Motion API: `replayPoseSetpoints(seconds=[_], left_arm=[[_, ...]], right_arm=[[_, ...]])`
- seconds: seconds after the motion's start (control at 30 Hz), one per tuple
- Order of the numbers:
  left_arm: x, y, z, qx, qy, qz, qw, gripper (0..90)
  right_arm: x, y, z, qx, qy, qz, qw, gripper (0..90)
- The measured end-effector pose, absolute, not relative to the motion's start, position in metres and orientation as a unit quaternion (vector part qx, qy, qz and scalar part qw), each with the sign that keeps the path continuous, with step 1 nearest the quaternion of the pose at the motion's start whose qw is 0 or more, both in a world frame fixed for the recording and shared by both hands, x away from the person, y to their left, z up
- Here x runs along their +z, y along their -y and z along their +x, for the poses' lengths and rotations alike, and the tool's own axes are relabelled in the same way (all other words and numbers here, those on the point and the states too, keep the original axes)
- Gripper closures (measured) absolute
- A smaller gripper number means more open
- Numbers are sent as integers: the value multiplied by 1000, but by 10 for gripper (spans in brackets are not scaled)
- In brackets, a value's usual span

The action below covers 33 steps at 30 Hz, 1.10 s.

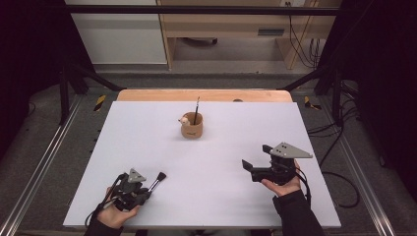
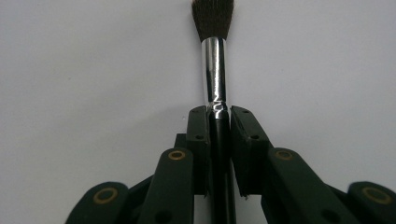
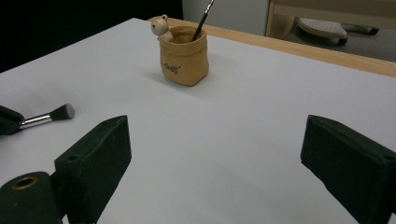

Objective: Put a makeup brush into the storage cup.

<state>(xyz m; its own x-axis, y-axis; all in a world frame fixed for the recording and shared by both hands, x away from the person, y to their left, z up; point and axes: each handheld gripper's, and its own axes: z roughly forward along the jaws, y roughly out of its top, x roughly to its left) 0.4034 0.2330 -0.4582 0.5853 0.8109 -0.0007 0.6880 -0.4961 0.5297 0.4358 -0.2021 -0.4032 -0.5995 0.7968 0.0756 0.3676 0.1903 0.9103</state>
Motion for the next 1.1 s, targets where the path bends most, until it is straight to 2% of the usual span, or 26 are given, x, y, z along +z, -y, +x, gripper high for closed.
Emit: replayPoseSetpoints(seconds=[0.33, 0.37, 0.47, 0.6, 0.9, 1.1], left_arm=[[-458, -232, 404, 126, -430, 861, 241, 780], [-457, -232, 404, 123, -429, 861, 242, 770], [-456, -230, 405, 128, -421, 867, 232, 666], [-451, -229, 408, 129, -410, 874, 228, 614], [-442, -228, 420, 109, -405, 885, 202, 545], [-440, -221, 427, 99, -398, 893, 182, 547]], right_arm=[[-403, 202, 436, 501, -741, 394, 214, 91], [-403, 202, 436, 500, -741, 394, 214, 91], [-403, 202, 436, 500, -741, 394, 214, 91], [-403, 203, 436, 501, -740, 394, 214, 91], [-402, 203, 437, 501, -740, 394, 214, 92], [-403, 201, 437, 500, -741, 395, 213, 94]])
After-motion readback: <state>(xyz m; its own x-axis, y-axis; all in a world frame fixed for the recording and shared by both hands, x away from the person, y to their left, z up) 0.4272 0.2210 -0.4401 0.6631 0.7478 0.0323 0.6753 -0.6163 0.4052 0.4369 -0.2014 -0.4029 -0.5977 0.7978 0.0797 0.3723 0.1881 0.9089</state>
